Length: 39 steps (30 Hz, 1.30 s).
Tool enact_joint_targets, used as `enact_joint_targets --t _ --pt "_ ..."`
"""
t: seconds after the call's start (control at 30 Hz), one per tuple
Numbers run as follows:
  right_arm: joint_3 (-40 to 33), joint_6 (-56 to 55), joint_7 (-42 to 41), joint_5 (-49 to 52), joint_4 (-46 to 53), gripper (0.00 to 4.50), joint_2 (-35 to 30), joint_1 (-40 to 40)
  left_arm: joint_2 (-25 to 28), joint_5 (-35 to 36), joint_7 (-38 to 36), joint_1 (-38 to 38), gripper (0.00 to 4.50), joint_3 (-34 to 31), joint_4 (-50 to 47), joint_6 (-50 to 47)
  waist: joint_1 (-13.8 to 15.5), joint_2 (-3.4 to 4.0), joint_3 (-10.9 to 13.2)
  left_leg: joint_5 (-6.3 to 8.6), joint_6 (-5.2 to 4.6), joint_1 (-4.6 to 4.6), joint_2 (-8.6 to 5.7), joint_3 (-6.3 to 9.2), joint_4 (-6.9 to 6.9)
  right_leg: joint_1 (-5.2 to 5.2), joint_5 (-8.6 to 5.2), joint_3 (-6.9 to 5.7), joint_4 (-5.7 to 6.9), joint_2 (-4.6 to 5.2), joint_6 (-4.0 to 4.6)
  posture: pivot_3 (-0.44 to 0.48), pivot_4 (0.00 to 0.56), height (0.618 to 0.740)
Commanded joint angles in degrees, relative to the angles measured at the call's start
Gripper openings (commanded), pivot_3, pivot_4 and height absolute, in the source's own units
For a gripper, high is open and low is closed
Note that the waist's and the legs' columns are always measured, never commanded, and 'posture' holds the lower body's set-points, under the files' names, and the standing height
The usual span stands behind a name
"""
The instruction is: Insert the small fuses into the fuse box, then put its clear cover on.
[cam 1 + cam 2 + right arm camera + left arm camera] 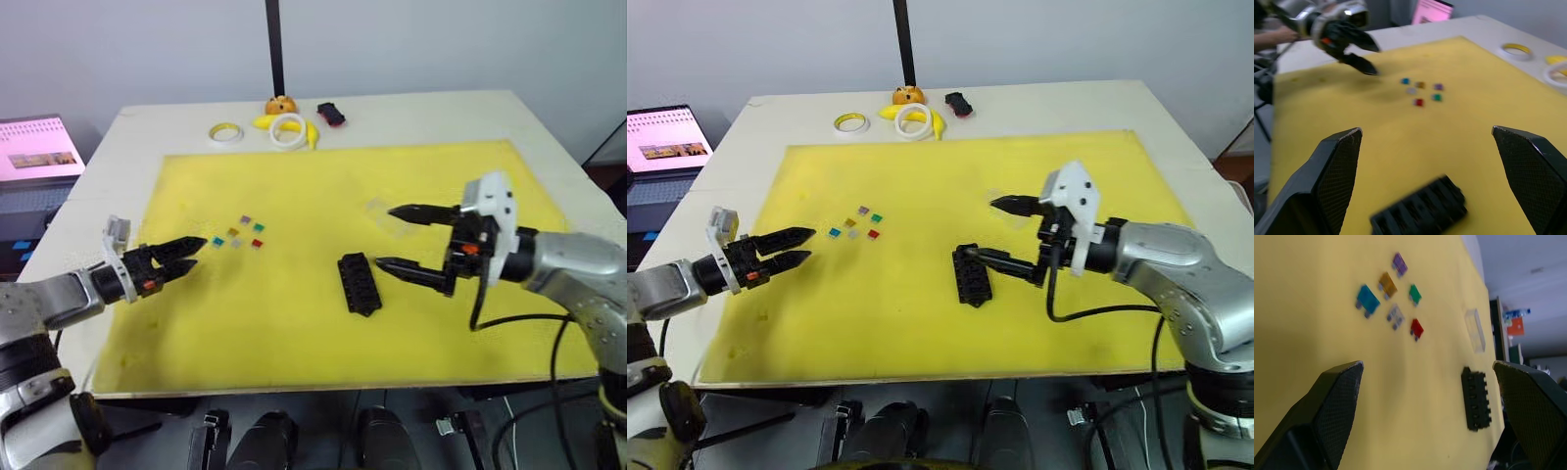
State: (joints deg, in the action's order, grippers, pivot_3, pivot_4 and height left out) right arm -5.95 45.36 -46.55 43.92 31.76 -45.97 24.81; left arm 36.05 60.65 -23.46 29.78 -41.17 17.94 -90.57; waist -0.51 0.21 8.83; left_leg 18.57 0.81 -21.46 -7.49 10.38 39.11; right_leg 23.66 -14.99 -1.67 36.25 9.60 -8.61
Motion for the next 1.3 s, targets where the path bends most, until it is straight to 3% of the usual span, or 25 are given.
enact_joint_targets --t 0.03,0.43,0.8,1.3 --pt "3.07 0.21 1.18 -0.37 0.45 4.5 1.69 4.09 0.05 1.96 2.06 2.53 4.47 -3.34 2.15 -1.84 -0.01 -0.01 0.0 0.0 0.0 0.0 0.0 0.0 0.0 0.0 0.0 0.01 0.0 0.0 0.0 0.0 0.15 0.74" --pt "15.6 -1.15 3.84 -10.29 -4.45 4.5 8.28 10.31 -7.05 0.47 8.96 5.16 4.47 -6.09 2.61 -0.1 -0.16 -0.06 -0.03 0.0 0.01 -0.03 0.0 -0.03 0.01 0.13 0.0 0.09 0.12 0.0 0.0 0.0 0.15 0.74" --pt "15.26 -1.0 4.43 -13.2 -6.18 4.5 10.43 10.9 -5.25 -1.9 9.24 6.11 4.47 -6.64 7.58 4.11 -0.23 -0.07 -0.04 0.0 0.03 -0.06 0.0 -0.11 0.0 0.25 0.01 0.18 0.19 0.0 0.0 0.0 0.15 0.74" --pt "12.71 -0.14 4.59 -13.59 -4.75 4.5 9.86 10.37 -10.11 -1.37 9.79 8.17 4.47 -5.84 13.06 6.83 0.11 -0.09 -0.05 0.0 0.03 -0.06 -0.02 -0.15 0.03 0.27 0.01 0.23 0.26 0.02 0.0 0.0 0.15 0.74"
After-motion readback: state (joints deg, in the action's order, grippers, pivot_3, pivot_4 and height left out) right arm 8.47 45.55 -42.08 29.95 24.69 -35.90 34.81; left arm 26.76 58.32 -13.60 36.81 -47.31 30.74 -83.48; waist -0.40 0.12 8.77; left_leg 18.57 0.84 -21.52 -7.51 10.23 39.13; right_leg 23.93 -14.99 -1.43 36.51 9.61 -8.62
